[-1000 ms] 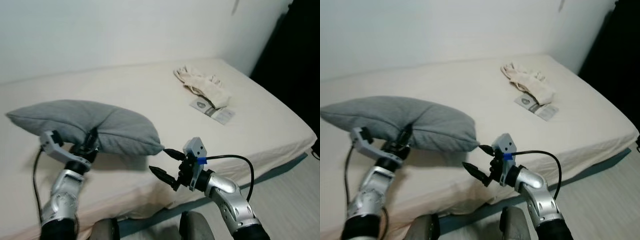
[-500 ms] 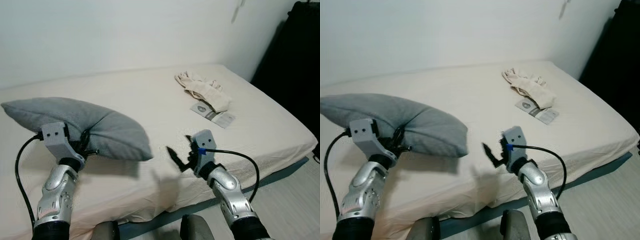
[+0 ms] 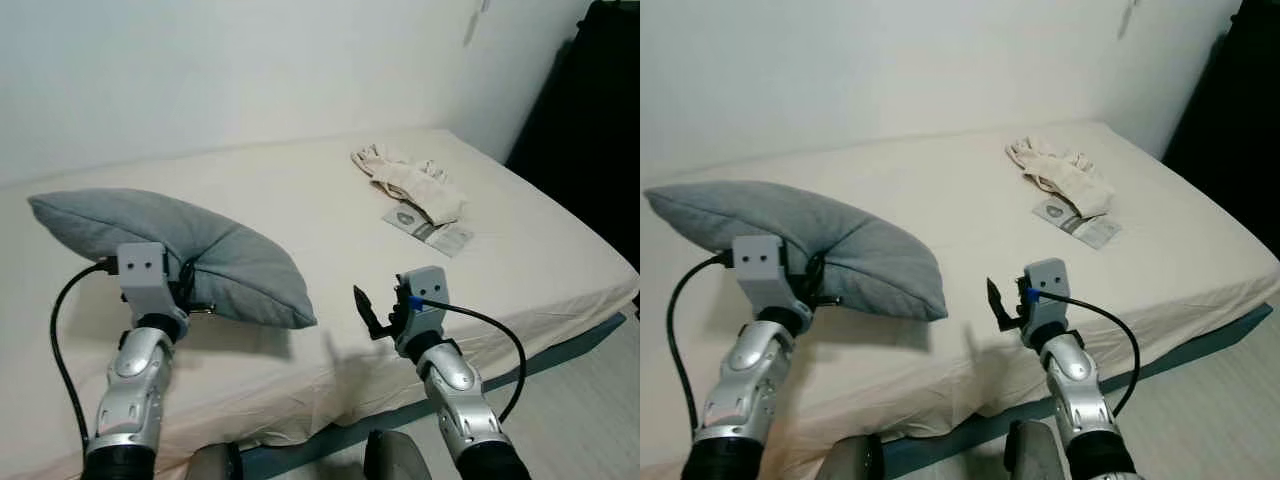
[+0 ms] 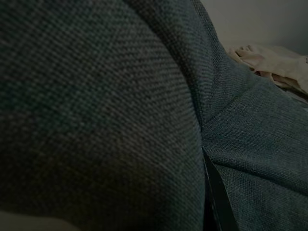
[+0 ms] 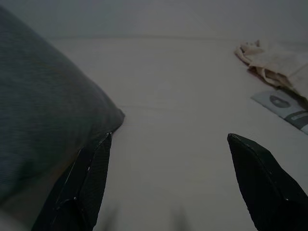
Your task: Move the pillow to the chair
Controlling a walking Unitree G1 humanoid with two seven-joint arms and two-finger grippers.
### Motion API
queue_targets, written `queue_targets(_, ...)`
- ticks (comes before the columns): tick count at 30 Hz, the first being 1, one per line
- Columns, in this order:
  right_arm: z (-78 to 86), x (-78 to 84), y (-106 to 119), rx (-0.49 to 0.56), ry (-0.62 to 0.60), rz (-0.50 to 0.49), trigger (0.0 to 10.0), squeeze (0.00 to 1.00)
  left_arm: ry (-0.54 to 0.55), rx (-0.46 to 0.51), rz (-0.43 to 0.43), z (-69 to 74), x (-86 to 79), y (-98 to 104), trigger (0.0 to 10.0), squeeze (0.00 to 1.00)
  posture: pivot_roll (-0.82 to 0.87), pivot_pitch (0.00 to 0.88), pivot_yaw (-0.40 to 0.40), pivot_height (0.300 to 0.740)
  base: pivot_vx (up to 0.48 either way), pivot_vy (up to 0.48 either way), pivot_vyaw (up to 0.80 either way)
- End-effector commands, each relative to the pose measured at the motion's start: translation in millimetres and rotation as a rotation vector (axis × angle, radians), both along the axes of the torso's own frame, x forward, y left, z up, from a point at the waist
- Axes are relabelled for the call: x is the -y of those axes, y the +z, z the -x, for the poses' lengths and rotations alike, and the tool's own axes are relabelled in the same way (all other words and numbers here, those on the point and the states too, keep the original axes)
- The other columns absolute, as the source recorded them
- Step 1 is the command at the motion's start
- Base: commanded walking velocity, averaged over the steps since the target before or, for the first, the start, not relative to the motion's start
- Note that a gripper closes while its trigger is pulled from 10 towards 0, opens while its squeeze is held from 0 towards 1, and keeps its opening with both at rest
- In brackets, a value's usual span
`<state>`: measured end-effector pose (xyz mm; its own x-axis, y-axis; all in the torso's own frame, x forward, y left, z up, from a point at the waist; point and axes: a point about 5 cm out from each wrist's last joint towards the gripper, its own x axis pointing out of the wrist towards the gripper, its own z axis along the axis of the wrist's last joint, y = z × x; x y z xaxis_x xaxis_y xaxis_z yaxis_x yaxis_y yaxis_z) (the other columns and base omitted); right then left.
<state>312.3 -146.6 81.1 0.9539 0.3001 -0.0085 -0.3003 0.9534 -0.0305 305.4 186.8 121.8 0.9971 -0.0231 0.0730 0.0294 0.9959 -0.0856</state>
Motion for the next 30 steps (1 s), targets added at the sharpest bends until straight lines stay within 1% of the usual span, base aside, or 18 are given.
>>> queue_targets(1, -0.3, -3.4, -1.8, 0.002, 0.005, 0.010, 10.0, 0.00, -0.013, -0.012, -0.012, -0.1, 5.6, -0.9, 10.0, 0.00, -0.01, 0.041, -0.034, 0.595, 0.000, 0.000, 0.00)
queue_targets(2, -0.4, -3.9, -1.2, 0.006, 0.008, 0.012, 10.0, 0.00, -0.023, -0.009, -0.013, -0.4, 8.6, -1.1, 10.0, 0.00, -0.01, 0.043, -0.034, 0.595, 0.000, 0.000, 0.00)
queue_targets(5, -0.8, -4.8, 0.7, 0.011, 0.019, -0.020, 10.0, 0.00, -0.041, 0.003, -0.032, -1.1, 14.3, -1.9, 10.0, 0.00, -0.01, 0.043, -0.033, 0.595, 0.000, 0.000, 0.00)
queue_targets(7, 0.0, -6.3, 0.5, 0.012, 0.038, -0.031, 10.0, 0.00, -0.072, 0.011, -0.022, -1.4, 20.7, -3.5, 10.0, 0.00, -0.01, 0.041, -0.031, 0.595, 0.000, 0.000, 0.00)
queue_targets(8, 0.0, -6.3, 0.5, 0.012, 0.038, -0.031, 10.0, 0.00, -0.072, 0.011, -0.022, -1.4, 20.7, -3.5, 10.0, 0.00, -0.01, 0.041, -0.031, 0.595, 0.000, 0.000, 0.00)
queue_targets(11, 1.5, -8.4, -0.6, 0.011, 0.051, -0.030, 10.0, 0.00, -0.088, 0.019, -0.057, -0.5, 25.9, -4.4, 10.0, 0.00, -0.01, 0.040, -0.027, 0.610, 0.000, 0.000, 0.00)
queue_targets(19, 0.4, -11.0, 0.6, 0.015, 0.064, -0.019, 10.0, 0.00, -0.103, 0.006, -0.084, 0.9, 30.3, -10.0, 10.0, 0.00, -0.02, 0.044, -0.025, 0.655, 0.000, 0.000, 0.00)
queue_targets(27, -0.3, -11.6, 1.8, 0.022, 0.068, -0.015, 10.0, 0.00, -0.101, 0.014, -0.080, 2.2, 29.8, -10.1, 10.0, 0.00, -0.02, 0.044, -0.023, 0.685, 0.000, 0.000, 0.00)
queue_targets(30, -1.1, -11.8, 2.8, 0.026, 0.069, -0.015, 10.0, 0.00, -0.099, 0.008, -0.080, 3.3, 29.2, -12.9, 10.0, 0.00, -0.02, 0.041, -0.023, 0.700, 0.000, 0.000, 0.00)
